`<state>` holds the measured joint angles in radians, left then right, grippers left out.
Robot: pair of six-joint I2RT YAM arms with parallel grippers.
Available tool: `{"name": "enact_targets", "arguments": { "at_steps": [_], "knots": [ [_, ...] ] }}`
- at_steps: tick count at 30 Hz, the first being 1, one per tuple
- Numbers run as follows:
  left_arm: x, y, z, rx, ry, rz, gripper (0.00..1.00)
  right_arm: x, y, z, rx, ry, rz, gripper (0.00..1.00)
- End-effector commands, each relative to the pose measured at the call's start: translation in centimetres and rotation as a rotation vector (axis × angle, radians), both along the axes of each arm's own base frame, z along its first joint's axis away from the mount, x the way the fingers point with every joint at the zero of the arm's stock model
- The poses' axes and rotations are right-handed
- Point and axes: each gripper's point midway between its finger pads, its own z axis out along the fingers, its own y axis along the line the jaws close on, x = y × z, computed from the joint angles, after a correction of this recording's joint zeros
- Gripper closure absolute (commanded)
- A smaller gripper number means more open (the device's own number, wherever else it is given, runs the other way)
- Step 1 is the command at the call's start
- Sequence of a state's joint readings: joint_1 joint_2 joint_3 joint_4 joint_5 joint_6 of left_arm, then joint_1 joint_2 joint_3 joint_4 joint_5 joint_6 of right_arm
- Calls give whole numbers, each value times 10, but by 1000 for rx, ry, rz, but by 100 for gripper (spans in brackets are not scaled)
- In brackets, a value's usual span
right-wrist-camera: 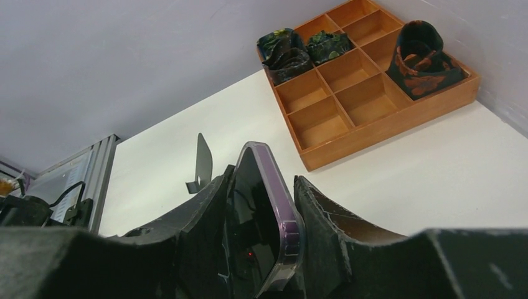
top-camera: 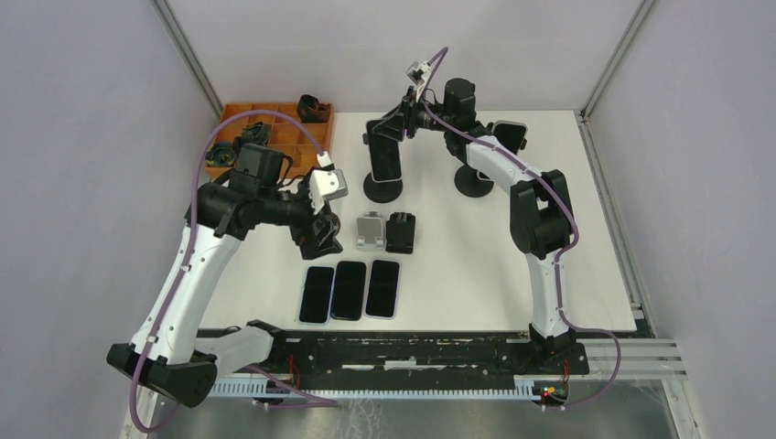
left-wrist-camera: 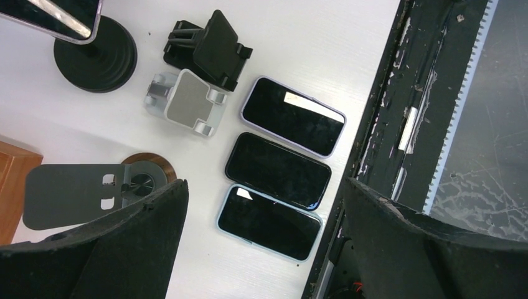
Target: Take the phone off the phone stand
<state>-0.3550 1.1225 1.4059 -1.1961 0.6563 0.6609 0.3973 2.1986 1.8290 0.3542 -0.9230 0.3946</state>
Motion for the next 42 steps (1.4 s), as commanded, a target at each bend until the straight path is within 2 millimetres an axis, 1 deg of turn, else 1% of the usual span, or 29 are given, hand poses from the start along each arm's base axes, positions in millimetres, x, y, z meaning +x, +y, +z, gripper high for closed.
{"name": "enact_targets", "arguments": {
  "at_steps": [1,2,5,6,8,10,12,16,19,23,26,29,31,34,36,38,40,42],
  "knots": [
    [-8,-3,0,-11,-6,-70,3,-11,1,6,7,-31,66,51],
    [-12,-3,-2,-10,3,-84,3,-11,0,5,-1,-33,61,54],
    [-16,-1,-7,0,18,-100,4,-14,-2,7,-3,-46,57,74],
    [-16,-1,-10,5,21,-102,5,-14,-2,8,-3,-45,54,82],
    [-18,0,-13,9,21,-109,5,-14,-3,13,2,-50,46,93],
    [-19,1,-14,10,19,-111,5,-15,-1,22,21,-56,44,99],
    [-19,1,-14,11,13,-111,5,-15,1,29,41,-57,40,100],
    [-20,1,-14,5,11,-109,5,-10,5,50,78,-70,19,100],
    [-21,1,-15,1,11,-107,4,-8,5,74,144,-92,-4,100],
    [-22,1,-15,-3,-5,-104,4,-9,6,111,228,-119,-24,100],
    [-19,2,-13,-6,-28,-93,4,-13,6,136,272,-142,-33,100],
    [-5,6,-15,11,-81,-30,1,-16,2,157,288,-171,-71,100],
    [14,11,-14,22,-141,57,0,-21,-1,172,292,-195,-91,100],
    [30,15,-2,8,-217,147,0,-36,-8,200,315,-227,-98,100],
    [36,14,12,-34,-247,198,0,-48,-14,217,334,-242,-108,100],
    [42,10,33,-120,-263,271,0,-61,-24,232,352,-240,-138,100],
    [39,3,53,-201,-269,272,0,-75,-36,246,375,-241,-169,100],
    [37,-3,66,-255,-274,263,0,-90,-45,257,397,-228,-189,100]
  ]
}}
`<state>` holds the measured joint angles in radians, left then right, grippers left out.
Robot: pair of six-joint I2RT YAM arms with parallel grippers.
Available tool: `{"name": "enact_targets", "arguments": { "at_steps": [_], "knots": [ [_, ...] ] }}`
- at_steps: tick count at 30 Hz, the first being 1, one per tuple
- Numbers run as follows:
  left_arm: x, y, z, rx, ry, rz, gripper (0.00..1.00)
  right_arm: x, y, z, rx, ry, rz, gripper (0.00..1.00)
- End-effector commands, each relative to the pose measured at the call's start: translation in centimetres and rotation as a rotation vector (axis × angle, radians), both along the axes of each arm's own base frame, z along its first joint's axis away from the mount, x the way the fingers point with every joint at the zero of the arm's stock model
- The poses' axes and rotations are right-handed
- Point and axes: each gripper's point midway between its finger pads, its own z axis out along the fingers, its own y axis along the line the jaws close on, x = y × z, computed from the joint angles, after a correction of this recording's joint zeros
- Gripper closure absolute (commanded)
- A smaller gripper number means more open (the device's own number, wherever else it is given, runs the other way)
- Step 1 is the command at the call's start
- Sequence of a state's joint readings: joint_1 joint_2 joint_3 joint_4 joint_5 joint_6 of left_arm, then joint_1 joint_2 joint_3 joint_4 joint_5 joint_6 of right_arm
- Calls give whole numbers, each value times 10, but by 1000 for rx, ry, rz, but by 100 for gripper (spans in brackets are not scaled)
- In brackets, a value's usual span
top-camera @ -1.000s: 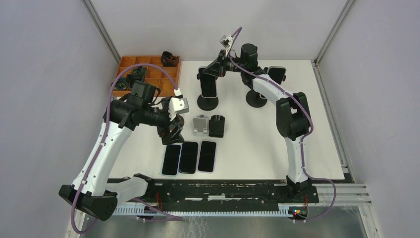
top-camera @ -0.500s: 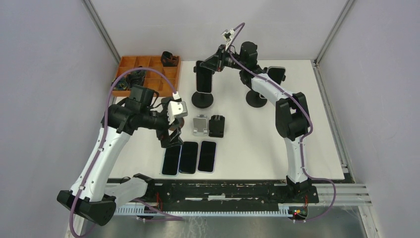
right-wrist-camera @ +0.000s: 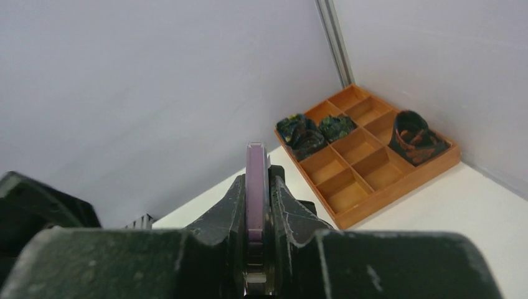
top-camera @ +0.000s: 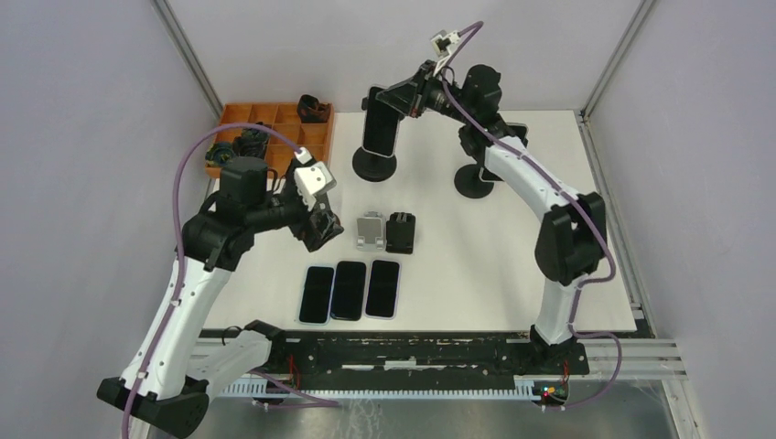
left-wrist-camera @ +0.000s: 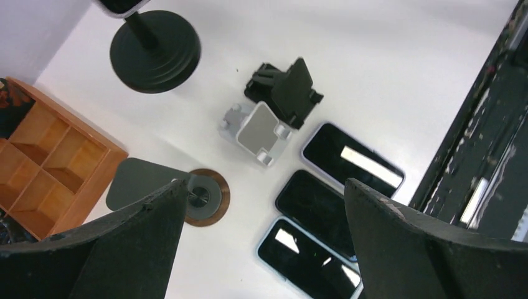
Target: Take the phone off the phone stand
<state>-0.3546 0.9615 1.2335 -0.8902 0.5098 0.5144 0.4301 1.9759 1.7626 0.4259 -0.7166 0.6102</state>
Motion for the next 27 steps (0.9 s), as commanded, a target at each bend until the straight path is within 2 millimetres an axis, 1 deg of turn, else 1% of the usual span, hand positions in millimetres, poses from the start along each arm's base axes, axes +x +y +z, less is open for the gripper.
{"name": "enact_targets", "arguments": {
  "at_steps": [1,3,5,6,10,12,16,18,20,22,25,27],
  "knots": [
    [8,-14,61,-203,-94,54,0,-71,-41,146,207,-232,-57,100],
    [9,-15,65,-213,-105,51,0,-85,-45,154,230,-185,-35,100],
    [7,-17,70,-216,-114,32,0,-102,-50,153,267,-112,-7,100],
    [5,-18,73,-223,-120,14,0,-111,-53,150,287,-72,10,100],
    [-17,-30,88,-274,-142,-112,0,-149,-65,139,340,11,69,100],
    [-27,-36,92,-295,-142,-178,0,-171,-73,140,378,29,103,100],
    [-38,-44,93,-319,-125,-260,0,-210,-87,143,482,74,186,100],
    [-50,-52,94,-374,-71,-323,0,-225,-96,145,550,101,224,100],
    [-63,-60,96,-437,-22,-387,0,-237,-100,149,581,111,250,100],
    [-63,-61,95,-461,-28,-391,0,-246,-100,154,587,104,262,100],
    [-58,-59,83,-432,-63,-373,0,-265,-101,164,612,79,292,100],
    [-60,-58,80,-429,-61,-380,0,-274,-99,165,629,71,303,100]
  ]
}}
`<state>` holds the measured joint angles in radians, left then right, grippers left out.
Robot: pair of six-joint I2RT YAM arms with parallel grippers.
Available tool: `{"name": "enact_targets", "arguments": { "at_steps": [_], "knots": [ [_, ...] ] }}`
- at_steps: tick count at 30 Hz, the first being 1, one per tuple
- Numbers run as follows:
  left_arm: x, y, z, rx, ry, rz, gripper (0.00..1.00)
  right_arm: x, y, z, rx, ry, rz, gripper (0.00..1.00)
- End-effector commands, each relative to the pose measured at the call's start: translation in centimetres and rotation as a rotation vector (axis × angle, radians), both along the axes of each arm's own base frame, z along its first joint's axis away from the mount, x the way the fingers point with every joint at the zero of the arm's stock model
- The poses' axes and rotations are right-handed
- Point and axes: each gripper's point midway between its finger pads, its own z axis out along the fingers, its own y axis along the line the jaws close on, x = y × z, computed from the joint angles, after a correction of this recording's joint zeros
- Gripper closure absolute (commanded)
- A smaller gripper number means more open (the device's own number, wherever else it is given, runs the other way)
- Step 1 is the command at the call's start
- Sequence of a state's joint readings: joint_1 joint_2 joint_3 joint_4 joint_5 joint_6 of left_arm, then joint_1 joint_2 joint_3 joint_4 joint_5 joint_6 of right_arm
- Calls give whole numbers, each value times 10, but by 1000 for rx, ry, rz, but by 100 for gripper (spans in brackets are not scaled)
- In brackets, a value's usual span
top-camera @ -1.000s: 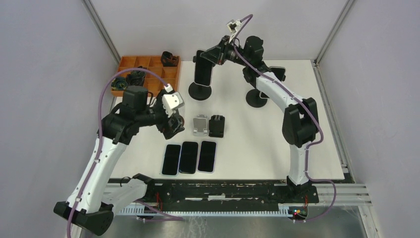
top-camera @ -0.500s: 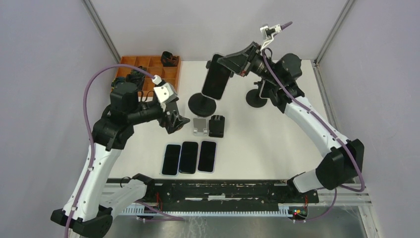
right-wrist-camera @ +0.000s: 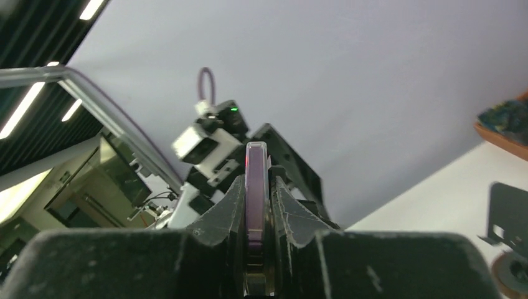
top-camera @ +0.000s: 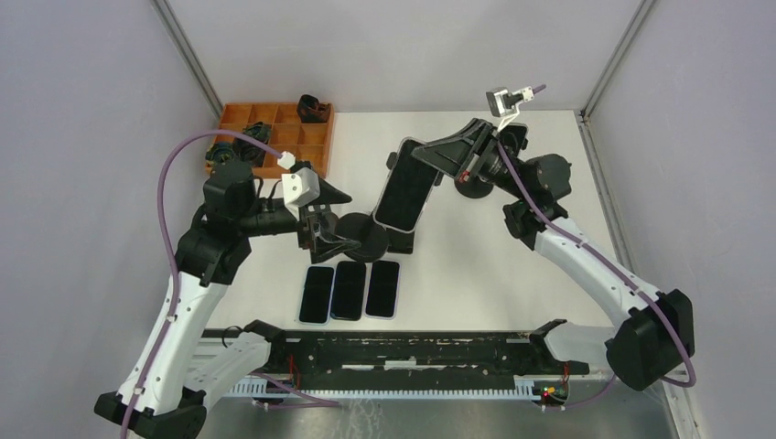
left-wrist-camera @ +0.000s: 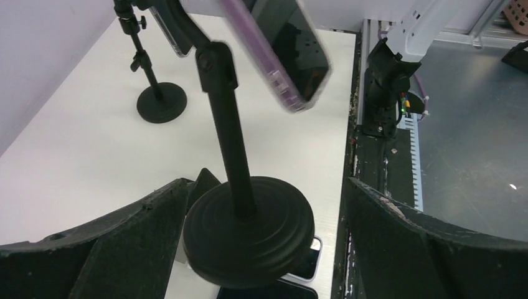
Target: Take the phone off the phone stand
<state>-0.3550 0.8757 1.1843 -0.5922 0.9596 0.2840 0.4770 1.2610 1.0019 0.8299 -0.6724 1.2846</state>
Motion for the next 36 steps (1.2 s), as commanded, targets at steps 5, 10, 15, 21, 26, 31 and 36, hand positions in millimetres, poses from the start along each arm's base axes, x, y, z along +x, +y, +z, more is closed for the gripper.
{"name": "enact_targets", "arguments": {
  "at_steps": [5,10,15,21,26,31,36],
  "knots": [
    [-10,-7,9,-54,11,-79,0,-78,-19,82,290,-195,60,100],
    [-12,-14,4,-80,87,-120,0,-89,-5,82,315,-189,93,100],
    [-22,-18,6,-95,104,-178,0,-92,12,73,305,-168,116,100],
    [-39,-15,5,-100,120,-219,3,-94,29,66,298,-156,134,100],
    [-42,-12,0,-71,92,-209,20,-102,43,65,301,-147,169,100],
    [-42,-10,2,-58,36,-217,41,-119,55,60,291,-158,209,100],
    [-38,-12,7,-57,14,-224,73,-133,59,50,289,-185,230,100]
  ]
}}
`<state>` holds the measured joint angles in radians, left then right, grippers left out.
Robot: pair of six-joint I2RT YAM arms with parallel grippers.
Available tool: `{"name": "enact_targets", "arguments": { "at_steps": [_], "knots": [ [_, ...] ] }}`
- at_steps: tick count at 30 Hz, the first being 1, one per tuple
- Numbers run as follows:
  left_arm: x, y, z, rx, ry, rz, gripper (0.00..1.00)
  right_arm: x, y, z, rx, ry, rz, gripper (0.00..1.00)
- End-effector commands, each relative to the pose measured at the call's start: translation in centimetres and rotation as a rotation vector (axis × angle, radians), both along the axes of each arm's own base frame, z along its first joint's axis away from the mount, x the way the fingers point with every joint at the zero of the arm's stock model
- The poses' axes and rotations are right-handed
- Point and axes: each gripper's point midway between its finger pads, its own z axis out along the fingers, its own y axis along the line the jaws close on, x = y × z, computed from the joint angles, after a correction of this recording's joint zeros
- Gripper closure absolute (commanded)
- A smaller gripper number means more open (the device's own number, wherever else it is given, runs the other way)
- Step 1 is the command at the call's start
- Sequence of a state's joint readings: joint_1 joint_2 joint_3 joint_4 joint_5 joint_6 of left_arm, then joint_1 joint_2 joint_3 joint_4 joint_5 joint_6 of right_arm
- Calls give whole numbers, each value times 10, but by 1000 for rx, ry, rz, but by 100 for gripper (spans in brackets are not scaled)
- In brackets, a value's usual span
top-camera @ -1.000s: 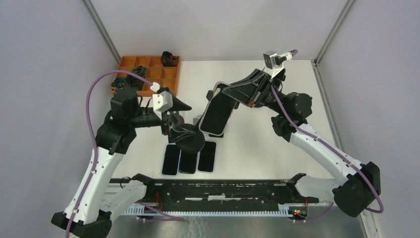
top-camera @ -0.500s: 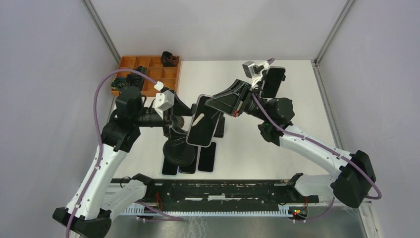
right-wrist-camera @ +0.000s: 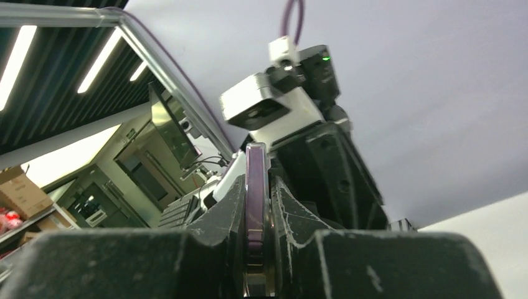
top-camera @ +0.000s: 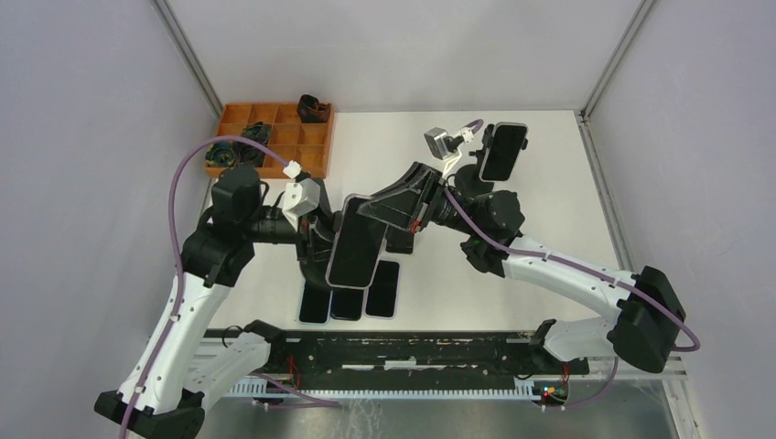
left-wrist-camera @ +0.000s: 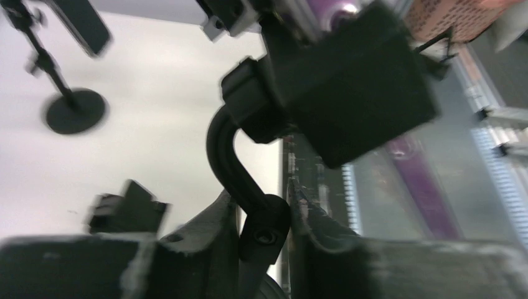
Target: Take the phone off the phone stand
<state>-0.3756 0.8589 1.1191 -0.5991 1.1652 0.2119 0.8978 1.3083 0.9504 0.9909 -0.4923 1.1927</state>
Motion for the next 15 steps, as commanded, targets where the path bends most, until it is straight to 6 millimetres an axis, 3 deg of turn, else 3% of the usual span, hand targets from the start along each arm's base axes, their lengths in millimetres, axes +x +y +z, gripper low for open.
{"name": "enact_targets", "arguments": {
  "at_steps": [1,2,3,15],
  "knots": [
    [7,-2,19,-19,-132,-14,85,-31,-23,48,197,-107,11,100],
    [9,-2,20,-15,-131,-7,95,-32,-22,46,191,-112,15,100],
    [11,-2,20,-8,-125,1,98,-34,-19,44,184,-117,23,100],
    [6,4,15,48,-180,-21,97,-28,-9,22,66,-164,-39,88]
  ]
}}
